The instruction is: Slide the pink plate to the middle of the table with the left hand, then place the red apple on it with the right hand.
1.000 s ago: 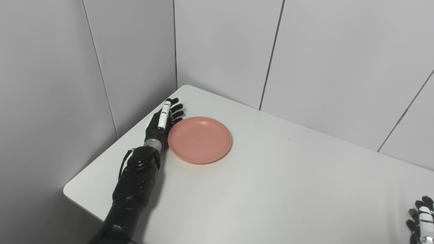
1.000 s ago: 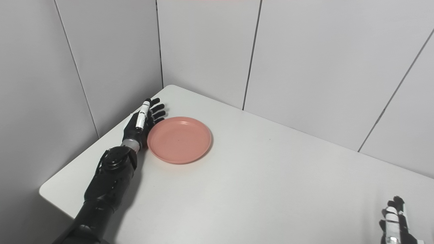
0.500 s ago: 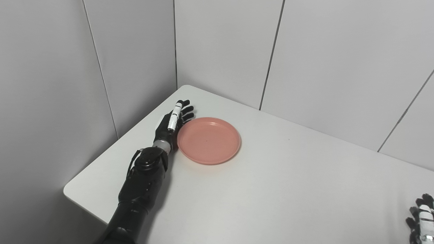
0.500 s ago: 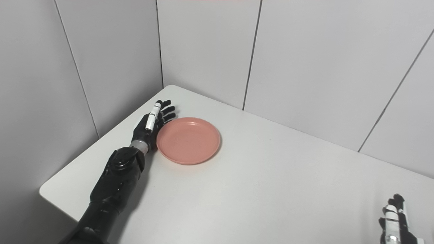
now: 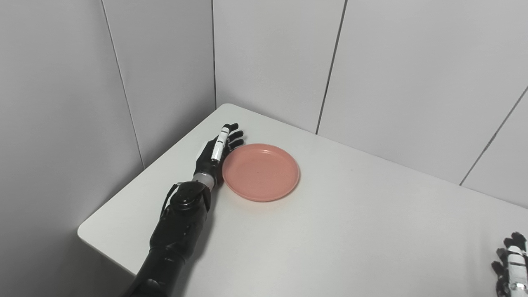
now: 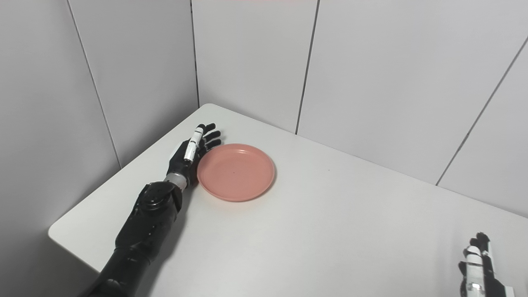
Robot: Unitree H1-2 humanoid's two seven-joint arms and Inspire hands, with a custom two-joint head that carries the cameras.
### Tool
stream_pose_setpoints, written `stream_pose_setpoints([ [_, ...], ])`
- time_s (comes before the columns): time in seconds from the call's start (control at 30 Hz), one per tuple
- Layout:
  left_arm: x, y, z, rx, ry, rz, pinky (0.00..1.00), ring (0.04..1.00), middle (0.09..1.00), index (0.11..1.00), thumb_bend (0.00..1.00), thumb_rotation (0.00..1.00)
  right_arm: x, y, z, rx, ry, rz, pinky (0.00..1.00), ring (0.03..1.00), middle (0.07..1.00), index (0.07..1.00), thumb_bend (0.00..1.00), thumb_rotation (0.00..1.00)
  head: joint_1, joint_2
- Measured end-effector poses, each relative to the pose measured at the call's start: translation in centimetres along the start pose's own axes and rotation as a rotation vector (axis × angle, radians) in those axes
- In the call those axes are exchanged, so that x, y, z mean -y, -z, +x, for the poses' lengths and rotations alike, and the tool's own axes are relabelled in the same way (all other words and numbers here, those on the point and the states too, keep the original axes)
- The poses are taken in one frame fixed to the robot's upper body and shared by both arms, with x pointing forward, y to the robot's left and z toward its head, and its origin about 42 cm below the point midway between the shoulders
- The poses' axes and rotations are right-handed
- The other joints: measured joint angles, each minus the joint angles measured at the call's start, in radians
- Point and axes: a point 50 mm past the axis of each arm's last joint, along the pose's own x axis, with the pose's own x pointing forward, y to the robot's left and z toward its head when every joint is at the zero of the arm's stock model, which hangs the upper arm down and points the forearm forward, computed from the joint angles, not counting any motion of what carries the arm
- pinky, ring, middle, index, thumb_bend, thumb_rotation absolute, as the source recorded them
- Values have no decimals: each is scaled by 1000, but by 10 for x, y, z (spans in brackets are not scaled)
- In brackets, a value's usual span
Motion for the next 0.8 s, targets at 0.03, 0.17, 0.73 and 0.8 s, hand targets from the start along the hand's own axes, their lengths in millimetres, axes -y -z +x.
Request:
stream_pose_setpoints([
  [0.03,1,0,0,-1,4,0,901,889,890,869,295,1000,0,0,0,0,-4,8,1000,1000,1000,1000,0,1000,-3,3],
  [0.17,5,1,0,-3,16,5,876,873,874,855,294,1000,0,0,0,1,-21,42,1000,1000,1000,1000,0,1000,-12,9],
  [0.73,21,4,0,-8,68,33,868,873,873,848,310,1000,3,10,4,-13,-34,84,1000,1000,1000,1000,0,1000,-41,26],
  [0.8,24,5,-1,-8,73,30,867,871,871,846,310,1000,3,12,5,-21,-34,85,1000,1000,1000,1000,2,1000,-44,28],
])
